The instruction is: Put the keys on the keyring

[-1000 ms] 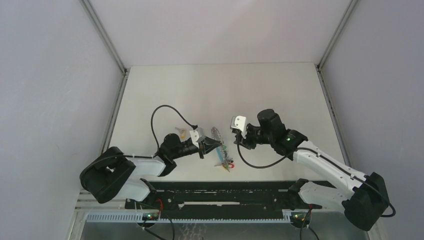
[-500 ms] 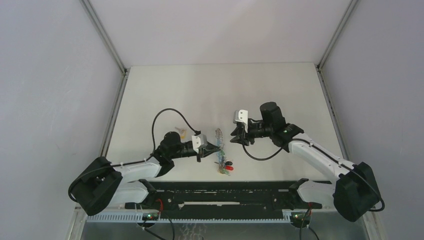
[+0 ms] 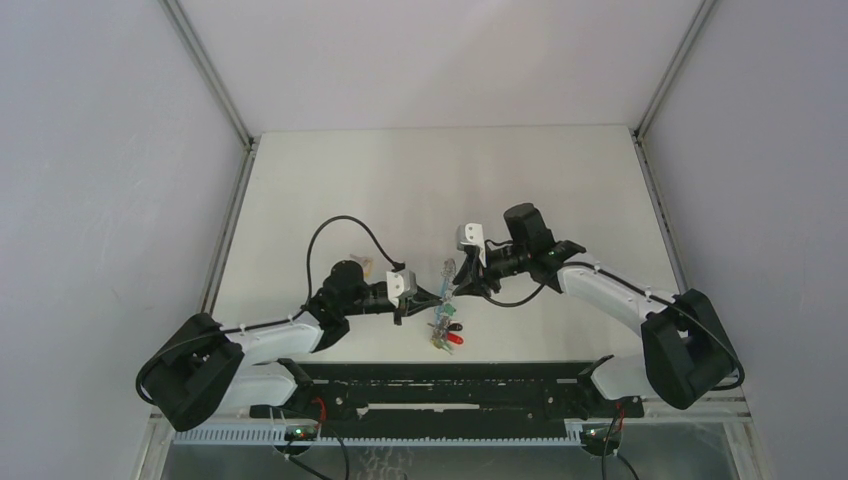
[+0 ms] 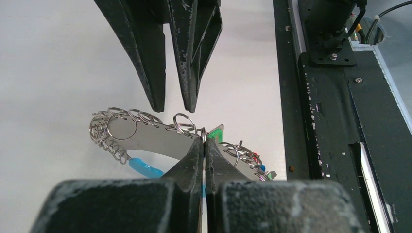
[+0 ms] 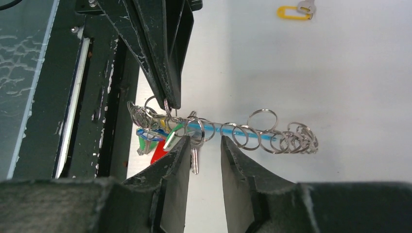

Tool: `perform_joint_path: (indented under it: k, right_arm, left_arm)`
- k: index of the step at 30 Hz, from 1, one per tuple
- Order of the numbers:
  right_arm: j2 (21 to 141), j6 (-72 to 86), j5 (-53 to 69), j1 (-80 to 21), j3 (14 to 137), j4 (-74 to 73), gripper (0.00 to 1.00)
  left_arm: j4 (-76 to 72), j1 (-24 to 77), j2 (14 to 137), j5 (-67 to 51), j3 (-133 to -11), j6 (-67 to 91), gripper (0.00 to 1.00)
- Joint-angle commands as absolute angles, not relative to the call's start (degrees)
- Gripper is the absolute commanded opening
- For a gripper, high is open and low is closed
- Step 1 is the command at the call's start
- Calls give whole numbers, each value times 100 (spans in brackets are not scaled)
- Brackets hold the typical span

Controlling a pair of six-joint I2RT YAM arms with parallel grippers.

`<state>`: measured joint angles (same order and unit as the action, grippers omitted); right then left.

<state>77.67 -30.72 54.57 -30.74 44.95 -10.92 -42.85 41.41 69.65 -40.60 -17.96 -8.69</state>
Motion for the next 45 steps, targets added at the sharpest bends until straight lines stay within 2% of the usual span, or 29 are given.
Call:
perform_joint_path:
  k: [1,15,23,34,39,45]
  right_arm:
    - [7636,-3135,5553,-3020,4781,-947,29]
    - [7656,-2091,5037,-2957,4581,-801,18]
    - [7321,-270,4558,-2945,3918,337,18]
    - [5855,1724,3403,-2927,2690,1561,24]
    - [6033,2655,3303,-2927,1994,2892,24]
    - [6712,2991,3408,-3051,1760,4103,23]
  left_arm:
    - [-4351,4148,6938,-4151,-2126,-993,0]
    - [-4381,4148,6900,-4143,-2123,-951,0]
    - [-4446,4148,6895,-4083,-2118,-907,0]
    - [-4627,4148,6901,-4026,-2077,-808,0]
    - [-4777,4148,6923,-4041,-2054,-724,0]
    - [-4926,4148,7074,-4108,-2069,-631,0]
